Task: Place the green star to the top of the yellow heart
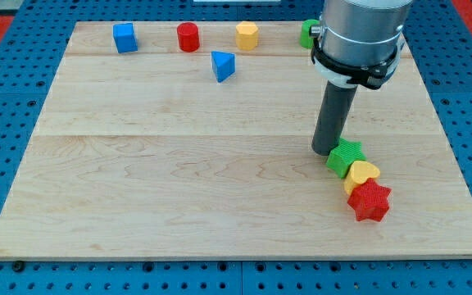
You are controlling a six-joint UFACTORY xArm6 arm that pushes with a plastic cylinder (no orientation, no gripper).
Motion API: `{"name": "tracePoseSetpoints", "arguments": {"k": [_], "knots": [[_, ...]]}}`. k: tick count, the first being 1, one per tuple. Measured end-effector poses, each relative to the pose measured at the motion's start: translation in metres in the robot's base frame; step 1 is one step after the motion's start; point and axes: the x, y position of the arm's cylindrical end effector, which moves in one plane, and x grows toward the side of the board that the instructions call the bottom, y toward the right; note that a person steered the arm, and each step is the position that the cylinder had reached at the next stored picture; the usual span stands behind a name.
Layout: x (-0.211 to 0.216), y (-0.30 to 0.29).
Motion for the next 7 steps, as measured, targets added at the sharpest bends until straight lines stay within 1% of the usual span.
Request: {"name": "tracePoseSetpoints", "arguments": {"k": [1,2,4,5,6,7], "knots": [[0.0,0.004],[0.001,0.021],[0.002,0.028],[-0.003,0.052],[-0.004,0.062],[-0.006,0.062]]}}
